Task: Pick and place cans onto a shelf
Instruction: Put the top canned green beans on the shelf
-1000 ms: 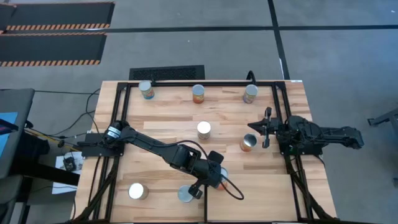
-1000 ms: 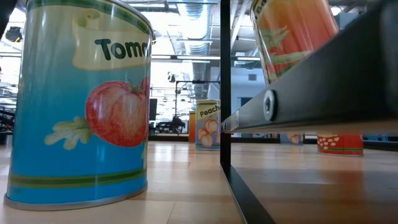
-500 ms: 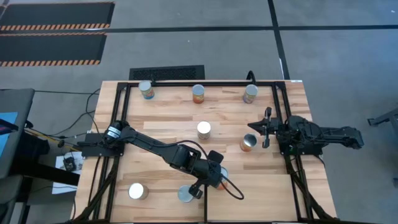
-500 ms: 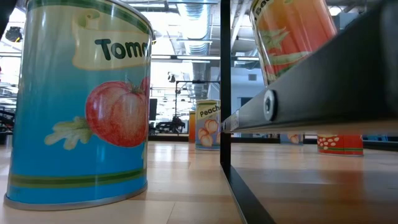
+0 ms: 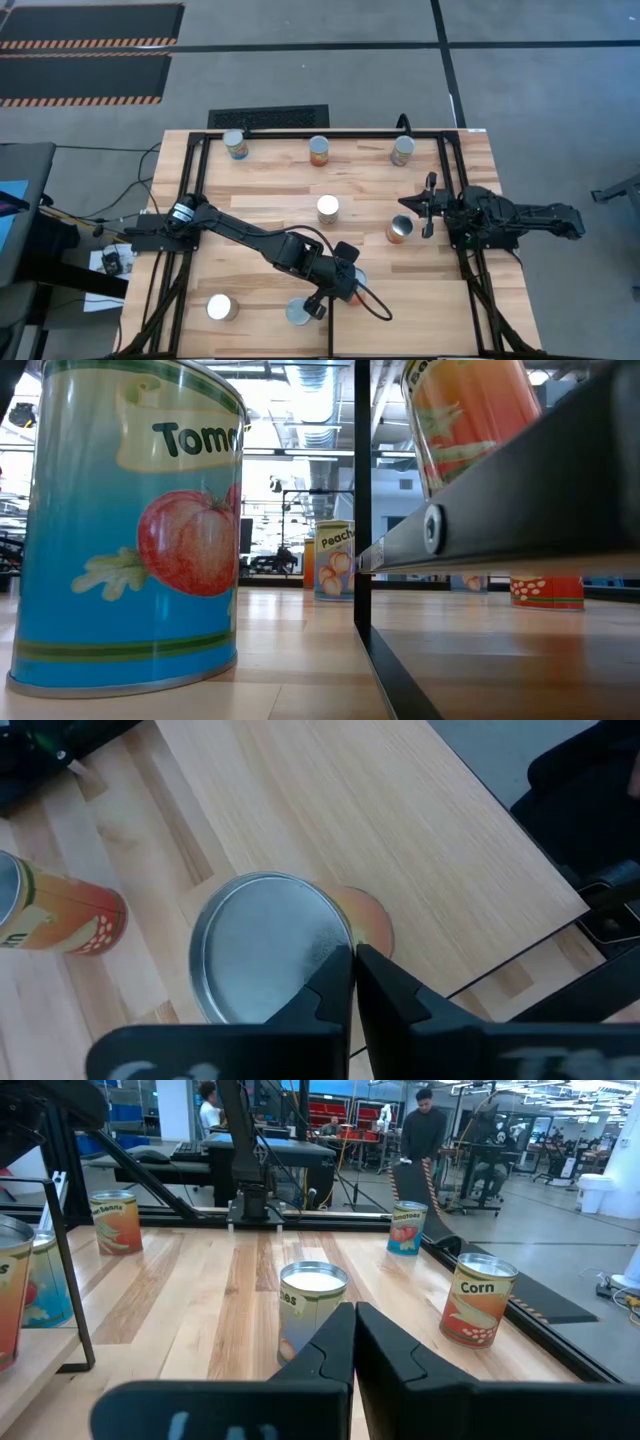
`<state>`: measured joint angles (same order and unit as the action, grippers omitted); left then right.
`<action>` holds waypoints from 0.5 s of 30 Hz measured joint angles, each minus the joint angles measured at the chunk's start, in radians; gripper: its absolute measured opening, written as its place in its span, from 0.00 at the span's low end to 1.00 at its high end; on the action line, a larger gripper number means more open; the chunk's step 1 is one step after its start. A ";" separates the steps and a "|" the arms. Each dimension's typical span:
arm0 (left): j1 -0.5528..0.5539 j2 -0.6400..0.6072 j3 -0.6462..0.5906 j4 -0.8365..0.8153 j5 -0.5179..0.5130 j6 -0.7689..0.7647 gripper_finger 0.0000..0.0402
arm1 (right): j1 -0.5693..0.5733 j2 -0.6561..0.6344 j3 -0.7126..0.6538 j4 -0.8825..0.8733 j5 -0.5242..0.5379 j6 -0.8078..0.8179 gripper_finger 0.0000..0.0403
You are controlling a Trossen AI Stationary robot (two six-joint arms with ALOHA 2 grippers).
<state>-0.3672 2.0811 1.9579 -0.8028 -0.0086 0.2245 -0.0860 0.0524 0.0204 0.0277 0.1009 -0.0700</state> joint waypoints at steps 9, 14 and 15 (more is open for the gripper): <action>0.000 0.000 0.000 0.001 0.000 0.000 0.08 | 0.000 0.000 0.000 0.000 0.000 0.000 0.08; 0.000 0.000 0.001 0.004 -0.001 0.012 0.07 | 0.000 0.000 0.000 0.000 0.000 0.000 0.08; 0.000 0.000 0.007 -0.002 -0.004 0.019 0.07 | 0.000 0.000 0.000 0.000 0.000 0.000 0.08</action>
<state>-0.3674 2.0808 1.9648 -0.8044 -0.0124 0.2433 -0.0860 0.0523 0.0204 0.0273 0.1011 -0.0700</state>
